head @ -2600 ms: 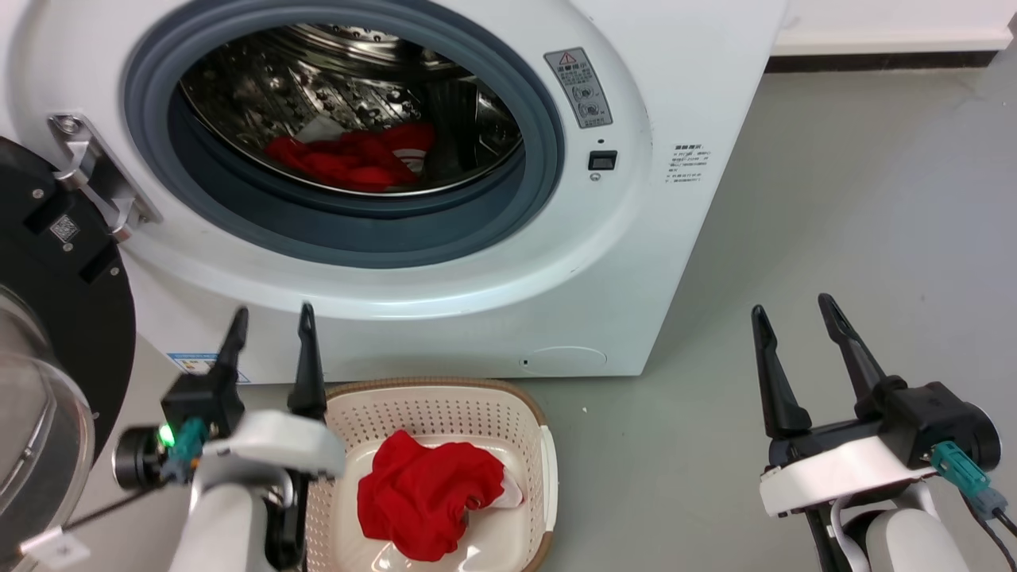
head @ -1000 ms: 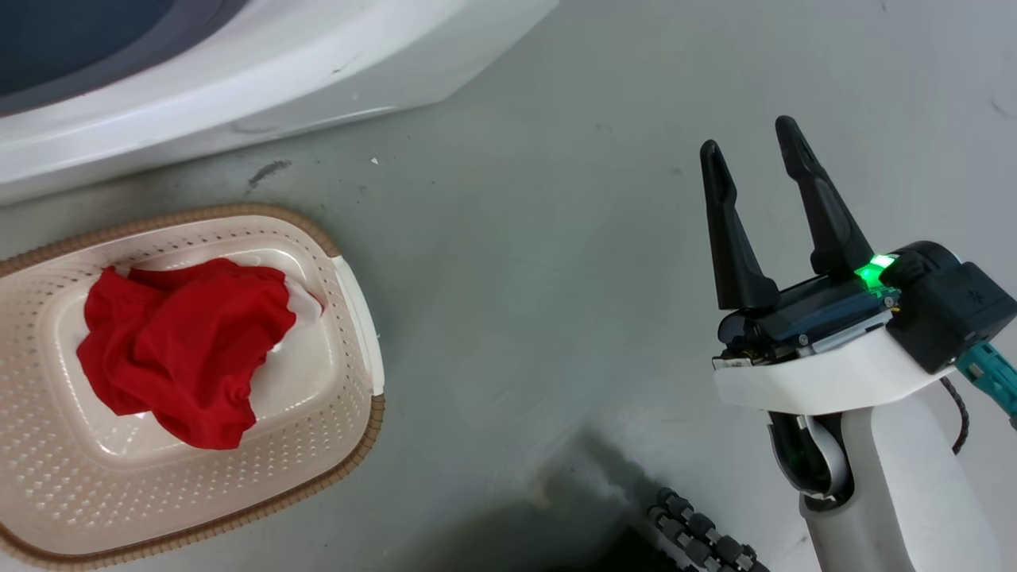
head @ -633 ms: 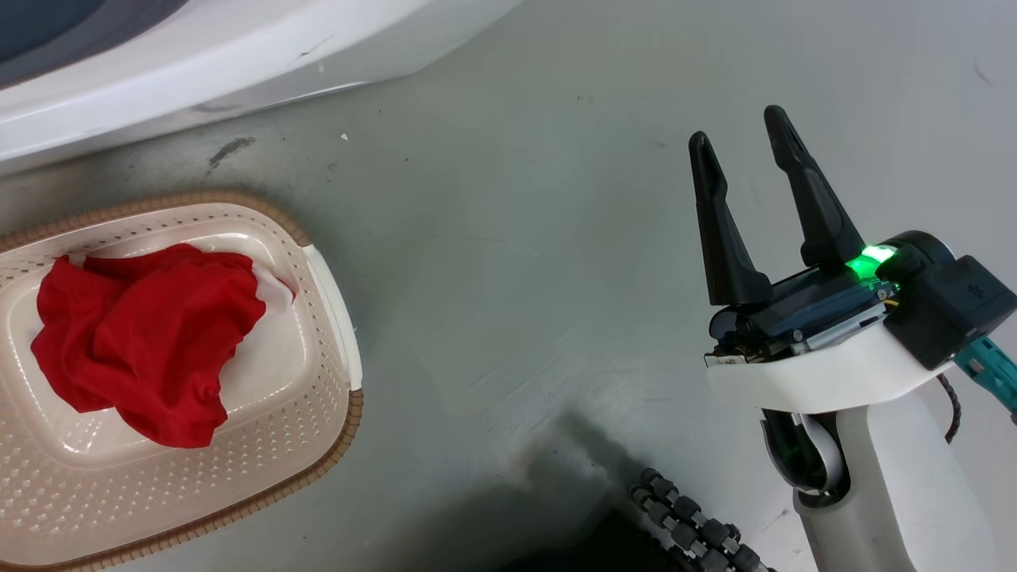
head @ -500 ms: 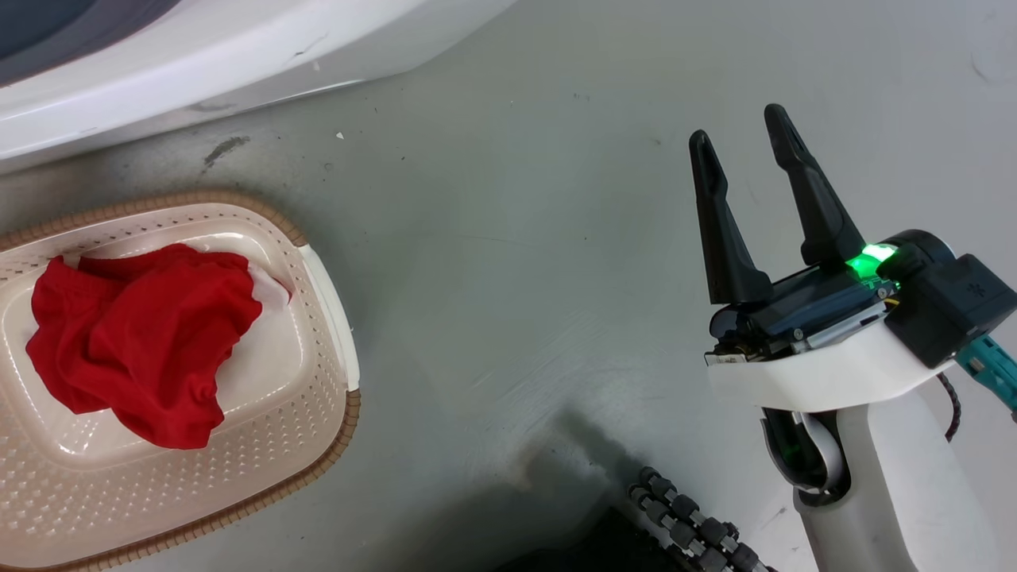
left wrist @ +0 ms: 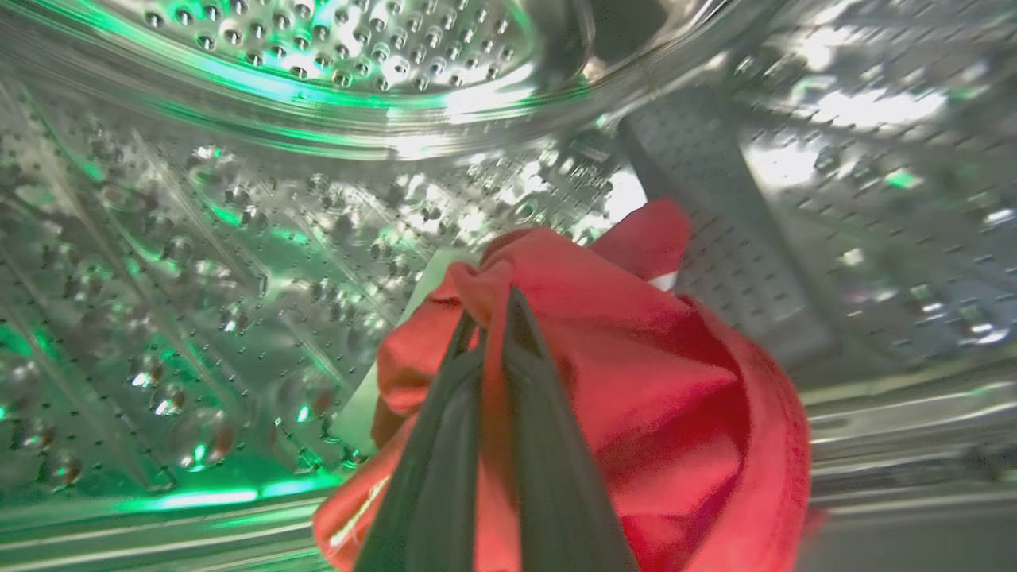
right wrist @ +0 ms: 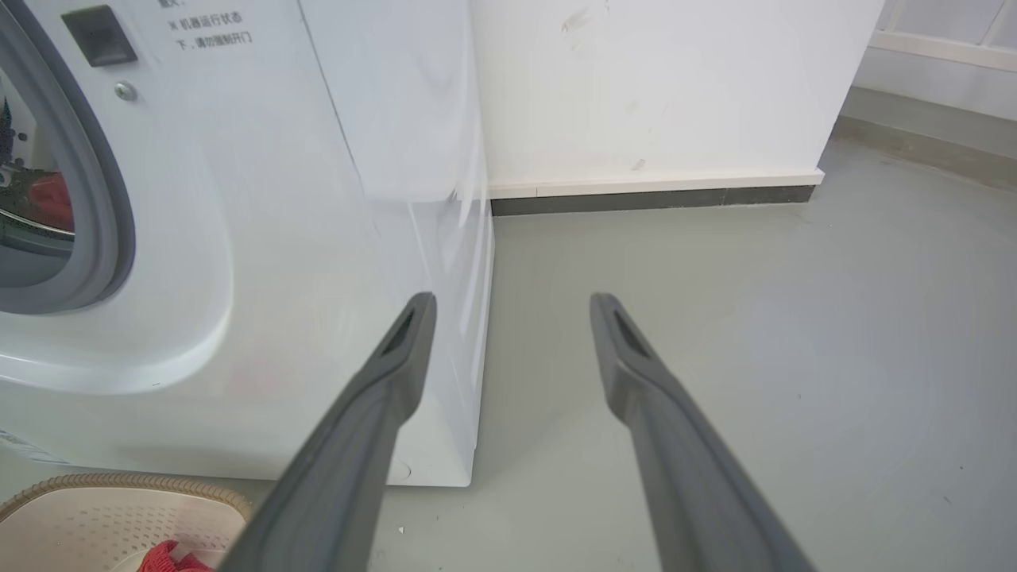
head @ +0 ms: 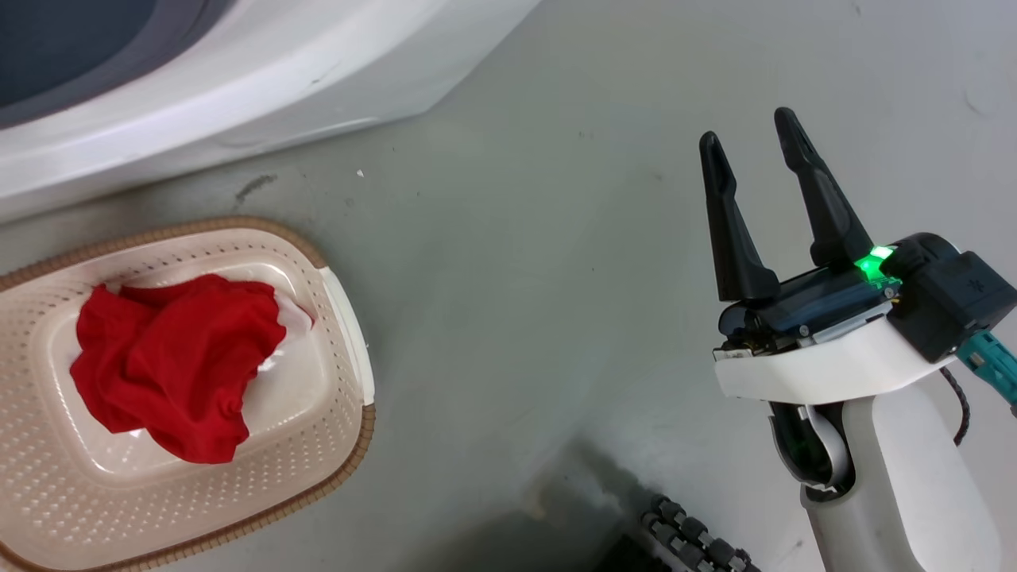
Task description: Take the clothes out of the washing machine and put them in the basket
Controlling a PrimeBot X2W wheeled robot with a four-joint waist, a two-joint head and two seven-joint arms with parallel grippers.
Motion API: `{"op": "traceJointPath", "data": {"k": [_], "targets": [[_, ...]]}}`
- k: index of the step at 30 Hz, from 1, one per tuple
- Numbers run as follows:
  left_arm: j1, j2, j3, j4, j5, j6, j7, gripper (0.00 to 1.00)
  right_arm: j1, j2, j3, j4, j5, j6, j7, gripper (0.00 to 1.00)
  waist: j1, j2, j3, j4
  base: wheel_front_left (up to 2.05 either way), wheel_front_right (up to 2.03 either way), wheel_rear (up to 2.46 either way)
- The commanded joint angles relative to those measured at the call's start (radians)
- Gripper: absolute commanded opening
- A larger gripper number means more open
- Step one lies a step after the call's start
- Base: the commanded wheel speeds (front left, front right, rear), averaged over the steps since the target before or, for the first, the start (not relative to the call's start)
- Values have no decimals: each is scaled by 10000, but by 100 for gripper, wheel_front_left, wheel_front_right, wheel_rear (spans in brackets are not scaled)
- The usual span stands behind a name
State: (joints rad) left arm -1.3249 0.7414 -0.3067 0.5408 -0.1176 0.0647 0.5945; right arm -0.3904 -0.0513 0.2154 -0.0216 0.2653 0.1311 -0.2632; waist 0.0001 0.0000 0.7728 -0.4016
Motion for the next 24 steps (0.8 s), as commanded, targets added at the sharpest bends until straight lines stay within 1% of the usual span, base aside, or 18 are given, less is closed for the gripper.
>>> {"op": "traceJointPath", "data": {"k": [1, 3, 4, 6, 7, 11, 13, 17, 20, 24], "targets": [[250, -152, 81, -9, -113, 121, -397, 0, 33, 19, -54, 58, -52, -8, -22, 100, -1, 0, -322, 69, 0, 0, 0], [552, -276, 108, 141, -252, 180, -1073, 0, 162, 19, -128, 109, -135, -7, -20, 100, -1, 0, -612, 124, 0, 0, 0], [719, -399, 226, 257, -422, 281, -1488, 0, 227, 19, -159, 138, -169, -7, -20, 100, -1, 0, -778, 139, 0, 0, 0], [1116, -626, 255, 512, -568, 294, -2174, 0, 330, 18, -219, 212, -270, -8, -20, 100, -1, 0, -1134, 176, 0, 0, 0], [1266, -776, 373, 627, -759, 380, -2591, 0, 390, 18, -236, 229, -308, -8, -22, 100, -1, 0, -1308, 186, 0, 0, 0], [2184, -1321, 598, 1284, -1247, 470, -4178, 0, 672, 16, -298, 405, -458, -8, -22, 100, -1, 0, -2115, 262, 0, 0, 0], [2642, -1591, 722, 1595, -1503, 472, -4936, 0, 855, 16, -324, 532, -538, -8, -22, 100, -1, 0, -2559, 320, 0, 0, 0], [3551, -2090, 1011, 2132, -2047, 337, -6268, 0, 1195, 18, -336, 765, -722, -7, -22, 100, -1, 0, -3426, 486, 0, 0, 0], [4163, -2500, 1122, 2355, -2356, 287, -7046, 0, 1490, 16, -388, 933, -872, -7, -22, 100, -1, 0, -4052, 667, 0, 0, 0], [4870, -2877, 1281, 2456, -2722, 155, -7843, 0, 1840, 16, -487, 1119, -1061, -7, -20, 100, -1, 0, -4808, 928, 0, 0, 0]]}}
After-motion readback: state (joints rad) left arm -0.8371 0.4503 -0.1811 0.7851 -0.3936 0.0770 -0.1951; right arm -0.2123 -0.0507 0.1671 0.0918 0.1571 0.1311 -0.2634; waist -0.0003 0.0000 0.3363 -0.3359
